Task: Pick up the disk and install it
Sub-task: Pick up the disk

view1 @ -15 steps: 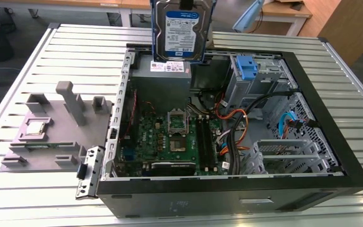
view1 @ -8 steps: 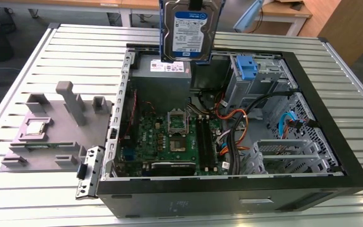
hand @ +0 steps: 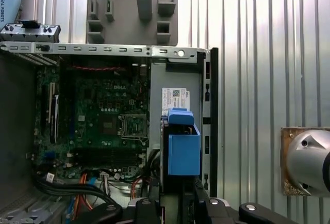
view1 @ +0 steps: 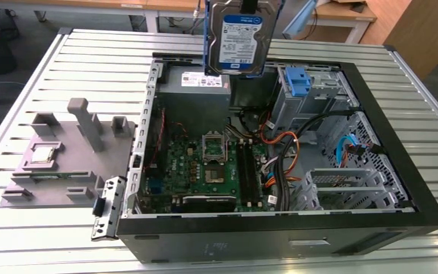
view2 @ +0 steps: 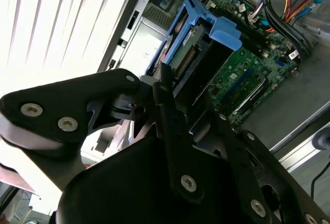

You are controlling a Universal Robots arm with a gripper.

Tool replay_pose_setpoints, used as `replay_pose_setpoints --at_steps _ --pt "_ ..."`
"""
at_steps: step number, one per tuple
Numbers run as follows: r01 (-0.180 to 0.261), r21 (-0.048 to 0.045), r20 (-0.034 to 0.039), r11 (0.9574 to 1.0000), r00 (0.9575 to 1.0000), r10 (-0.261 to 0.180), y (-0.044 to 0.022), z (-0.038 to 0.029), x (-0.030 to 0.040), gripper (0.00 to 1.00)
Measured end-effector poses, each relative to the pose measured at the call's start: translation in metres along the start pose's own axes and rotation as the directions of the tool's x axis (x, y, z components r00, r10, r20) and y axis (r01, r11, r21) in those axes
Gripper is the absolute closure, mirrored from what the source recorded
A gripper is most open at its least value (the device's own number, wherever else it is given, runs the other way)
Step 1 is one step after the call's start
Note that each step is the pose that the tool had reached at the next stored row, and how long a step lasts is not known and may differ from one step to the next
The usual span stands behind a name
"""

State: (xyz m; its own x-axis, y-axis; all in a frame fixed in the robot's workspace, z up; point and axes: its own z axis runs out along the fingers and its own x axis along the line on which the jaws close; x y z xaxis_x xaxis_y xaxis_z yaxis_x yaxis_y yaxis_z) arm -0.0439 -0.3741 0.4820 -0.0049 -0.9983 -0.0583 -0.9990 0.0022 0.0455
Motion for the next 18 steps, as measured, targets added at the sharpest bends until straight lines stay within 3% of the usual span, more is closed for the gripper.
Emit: replay_pose_setpoints --at_steps 2,9,18 --pt "0.0 0.0001 0.0001 1.0 1.0 0.0 -0.0031 0.0 0.0 0.65" --pt "0.0 0.0 0.0002 1.0 1.0 0.0 -0.0036 -0.0002 0.0008 0.65" --pt "0.0 0.0001 0.0003 1.0 1.0 0.0 -0.0036 -0.0003 0.0093 0.65"
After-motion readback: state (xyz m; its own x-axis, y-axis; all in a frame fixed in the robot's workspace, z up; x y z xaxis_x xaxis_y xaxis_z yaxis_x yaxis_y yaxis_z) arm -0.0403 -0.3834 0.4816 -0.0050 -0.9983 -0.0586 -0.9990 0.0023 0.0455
